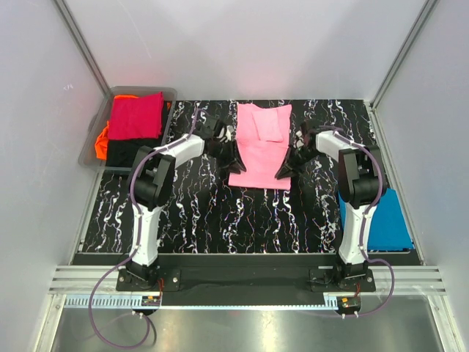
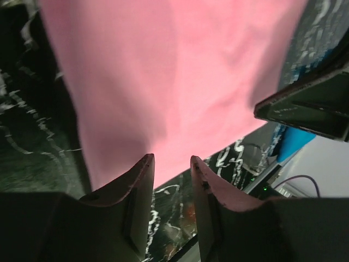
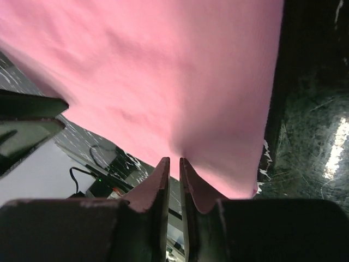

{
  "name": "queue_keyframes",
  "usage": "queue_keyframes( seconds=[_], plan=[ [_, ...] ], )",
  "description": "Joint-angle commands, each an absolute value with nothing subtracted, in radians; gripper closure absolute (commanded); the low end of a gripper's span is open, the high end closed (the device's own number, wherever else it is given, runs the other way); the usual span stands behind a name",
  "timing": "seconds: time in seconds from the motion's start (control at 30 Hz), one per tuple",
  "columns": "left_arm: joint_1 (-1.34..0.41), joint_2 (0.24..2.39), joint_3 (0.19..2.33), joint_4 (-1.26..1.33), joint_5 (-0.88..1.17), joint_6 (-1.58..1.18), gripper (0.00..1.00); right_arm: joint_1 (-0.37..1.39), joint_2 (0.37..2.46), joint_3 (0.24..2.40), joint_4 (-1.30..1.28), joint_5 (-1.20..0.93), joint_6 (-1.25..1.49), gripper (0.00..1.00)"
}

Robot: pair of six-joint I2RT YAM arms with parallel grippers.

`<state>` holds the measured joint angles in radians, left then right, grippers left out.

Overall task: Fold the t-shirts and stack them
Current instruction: Fold the tshirt

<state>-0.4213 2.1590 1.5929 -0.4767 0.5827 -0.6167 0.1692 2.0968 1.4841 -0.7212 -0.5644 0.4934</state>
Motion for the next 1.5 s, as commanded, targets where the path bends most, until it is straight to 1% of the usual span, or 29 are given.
queue_keyframes(
  seconds=[0.0, 0.2, 0.33, 0.5, 0.6, 0.67, 0.7, 0.73, 0.77, 0.8, 0.87, 0.93, 0.97, 1.0, 1.07, 1.13, 1.23, 1.33, 1.47],
  plan=[
    [-0.407, 2.126, 1.549, -0.445, 0.531, -0.583, 0.64, 0.164, 2.046, 1.444, -0.641, -0.565, 0.500, 0.81],
    [-0.407, 2.102, 1.419, -0.440, 0.502, -0.581, 0.66, 0.164, 2.057, 1.372, -0.637, -0.542, 0.476, 0.82],
    [-0.419, 2.046, 1.289, -0.423, 0.492, -0.574, 0.67, 0.166, 2.005, 1.267, -0.609, -0.545, 0.489, 0.82],
    [-0.477, 1.916, 1.109, -0.376, 0.499, -0.583, 0.68, 0.170, 1.858, 1.062, -0.569, -0.560, 0.511, 0.81],
    [-0.534, 1.795, 0.988, -0.362, 0.503, -0.591, 0.66, 0.179, 1.737, 0.934, -0.554, -0.568, 0.529, 0.80],
    [-0.560, 1.687, 0.908, -0.353, 0.512, -0.601, 0.62, 0.179, 1.646, 0.858, -0.548, -0.587, 0.543, 0.77],
    [-0.560, 1.646, 0.888, -0.353, 0.514, -0.604, 0.57, 0.181, 1.616, 0.841, -0.548, -0.591, 0.546, 0.75],
    [-0.560, 1.611, 0.856, -0.353, 0.515, -0.607, 0.54, 0.181, 1.564, 0.828, -0.552, -0.589, 0.548, 0.67],
    [-0.557, 1.545, 0.850, -0.371, 0.511, -0.601, 0.52, 0.179, 1.542, 0.819, -0.554, -0.577, 0.548, 0.63],
    [-0.554, 1.520, 0.857, -0.388, 0.485, -0.594, 0.47, 0.178, 1.526, 0.822, -0.554, -0.572, 0.548, 0.59],
    [-0.528, 1.490, 0.880, -0.420, 0.471, -0.563, 0.43, 0.172, 1.529, 0.866, -0.560, -0.571, 0.526, 0.50],
    [-0.496, 1.496, 0.937, -0.439, 0.457, -0.525, 0.41, 0.155, 1.587, 0.920, -0.581, -0.575, 0.493, 0.47],
    [-0.459, 1.508, 0.957, -0.442, 0.462, -0.512, 0.41, 0.150, 1.613, 0.980, -0.586, -0.577, 0.482, 0.44],
    [-0.443, 1.544, 1.001, -0.442, 0.469, -0.480, 0.40, 0.144, 1.641, 1.011, -0.595, -0.577, 0.457, 0.42],
    [-0.414, 1.594, 1.055, -0.445, 0.463, -0.442, 0.39, 0.143, 1.727, 1.105, -0.603, -0.577, 0.431, 0.42],
    [-0.405, 1.695, 1.149, -0.459, 0.477, -0.396, 0.39, 0.141, 1.810, 1.193, -0.626, -0.577, 0.399, 0.41],
    [-0.403, 1.819, 1.251, -0.472, 0.494, -0.365, 0.37, 0.141, 1.894, 1.261, -0.647, -0.574, 0.368, 0.44],
    [-0.403, 1.885, 1.311, -0.479, 0.489, -0.362, 0.37, 0.143, 1.954, 1.321, -0.666, -0.578, 0.344, 0.46],
    [-0.402, 1.916, 1.344, -0.494, 0.462, -0.367, 0.37, 0.141, 1.991, 1.362, -0.681, -0.554, 0.327, 0.46]
  ],
)
